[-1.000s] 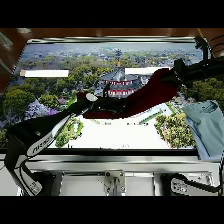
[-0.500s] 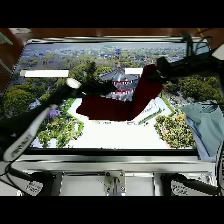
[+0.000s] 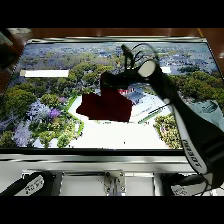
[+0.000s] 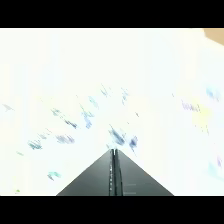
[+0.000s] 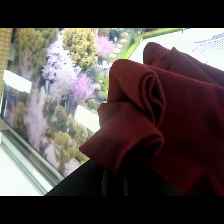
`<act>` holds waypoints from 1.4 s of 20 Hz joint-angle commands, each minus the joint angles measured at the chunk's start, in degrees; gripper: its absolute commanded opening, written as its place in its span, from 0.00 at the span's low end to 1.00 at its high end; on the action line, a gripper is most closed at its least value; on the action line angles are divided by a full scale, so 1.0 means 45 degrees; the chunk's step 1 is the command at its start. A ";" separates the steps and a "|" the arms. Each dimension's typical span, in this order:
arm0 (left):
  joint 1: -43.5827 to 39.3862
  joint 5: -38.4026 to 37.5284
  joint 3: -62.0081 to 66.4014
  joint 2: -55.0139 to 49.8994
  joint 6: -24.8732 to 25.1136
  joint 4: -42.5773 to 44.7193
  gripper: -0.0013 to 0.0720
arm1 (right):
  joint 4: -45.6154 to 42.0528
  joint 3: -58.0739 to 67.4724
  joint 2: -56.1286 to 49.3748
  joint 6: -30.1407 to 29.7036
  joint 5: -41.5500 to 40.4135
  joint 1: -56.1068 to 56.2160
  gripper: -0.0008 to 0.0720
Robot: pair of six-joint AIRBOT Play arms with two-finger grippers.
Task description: Fold the shirts.
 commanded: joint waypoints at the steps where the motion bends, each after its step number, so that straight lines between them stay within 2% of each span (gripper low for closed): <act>1: 0.1166 -0.0345 0.0000 0.1865 -0.0175 0.0539 0.07 | 0.1418 0.0015 -0.1768 0.0325 -0.2613 0.1248 0.10; 3: 0.1141 -0.0588 0.0005 0.2239 -0.0175 0.0466 0.07 | 0.2963 0.0015 -0.2526 0.0233 -0.3502 0.1719 0.10; 6: 0.1141 -0.0918 0.0000 0.2273 -0.0170 0.0437 0.07 | 0.4172 0.0015 -0.3235 0.0238 -0.4095 0.2229 0.14; 8: 0.1141 -0.0957 0.0000 0.2186 -0.0170 0.0437 0.07 | 0.4503 0.0015 -0.3405 0.0243 -0.3905 0.2307 0.73; 9: 0.1141 -0.0976 0.0000 0.2152 -0.0170 0.0437 0.07 | 0.4503 0.0015 -0.3356 0.0233 -0.3580 0.2176 0.81; 11: 0.1141 -0.0976 0.0000 0.2132 -0.0058 0.0447 0.07 | 0.4099 0.0015 -0.2934 -0.0287 -0.1613 0.1365 0.82; 13: 0.1141 -0.0976 0.0000 0.2132 0.0117 0.0447 0.07 | 0.2278 0.0015 -0.2132 -0.0471 0.1137 -0.0078 0.82; 17: 0.1141 -0.0976 0.0000 0.2132 0.0121 0.0447 0.07 | -0.4634 0.0010 -0.0393 0.2035 0.5586 -0.3269 0.82; 18: 0.1141 -0.0976 0.0000 0.2132 0.0121 0.0447 0.07 | -0.5659 -0.0015 -0.0384 0.2283 0.6659 -0.3798 0.86; 19: 0.1141 -0.0976 0.0000 0.2132 0.0121 0.0447 0.07 | -0.5654 -0.0214 -0.0481 0.2200 0.7140 -0.4158 0.95; 23: 0.1141 -0.0981 0.0000 0.2132 0.0117 0.0447 0.07 | -0.3143 -0.1462 -0.1496 0.1073 0.5746 -0.4197 0.95; 28: 0.1141 -0.0981 0.0000 0.2132 0.0112 0.0442 0.07 | 0.0005 -0.1472 -0.3143 -0.0763 0.4673 -0.3502 0.95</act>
